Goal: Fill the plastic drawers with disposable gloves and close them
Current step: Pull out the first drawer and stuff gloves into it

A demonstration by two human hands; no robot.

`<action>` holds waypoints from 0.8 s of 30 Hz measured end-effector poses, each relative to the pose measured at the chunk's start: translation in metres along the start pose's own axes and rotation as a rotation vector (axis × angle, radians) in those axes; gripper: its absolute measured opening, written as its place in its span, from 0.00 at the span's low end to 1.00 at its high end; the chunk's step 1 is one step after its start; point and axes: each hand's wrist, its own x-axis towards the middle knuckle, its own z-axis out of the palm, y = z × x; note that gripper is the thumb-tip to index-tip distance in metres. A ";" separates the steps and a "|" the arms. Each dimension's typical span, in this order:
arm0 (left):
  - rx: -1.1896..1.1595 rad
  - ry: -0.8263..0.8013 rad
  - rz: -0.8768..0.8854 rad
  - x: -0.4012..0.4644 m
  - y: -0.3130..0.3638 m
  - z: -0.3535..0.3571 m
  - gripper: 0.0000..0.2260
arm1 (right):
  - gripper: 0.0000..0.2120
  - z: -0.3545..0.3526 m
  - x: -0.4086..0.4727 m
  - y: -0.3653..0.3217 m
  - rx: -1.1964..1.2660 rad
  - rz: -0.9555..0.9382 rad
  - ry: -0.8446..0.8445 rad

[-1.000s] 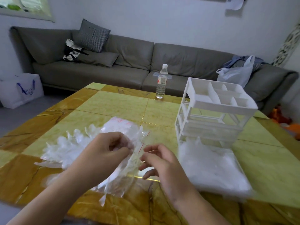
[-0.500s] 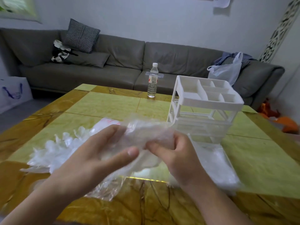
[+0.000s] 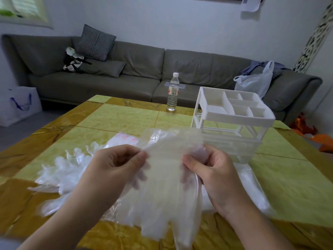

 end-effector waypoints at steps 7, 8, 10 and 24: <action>-0.059 0.061 -0.012 0.004 -0.003 -0.003 0.05 | 0.02 -0.005 0.003 0.007 0.019 0.023 0.023; -0.048 0.038 0.011 0.003 -0.003 -0.004 0.04 | 0.02 -0.006 0.003 0.007 0.015 0.024 0.019; 0.002 -0.044 0.065 0.000 0.001 -0.004 0.04 | 0.02 -0.006 0.002 0.007 0.004 0.025 0.012; 0.132 -0.038 0.129 -0.001 -0.004 0.005 0.10 | 0.04 0.002 -0.004 0.007 -0.161 0.016 -0.069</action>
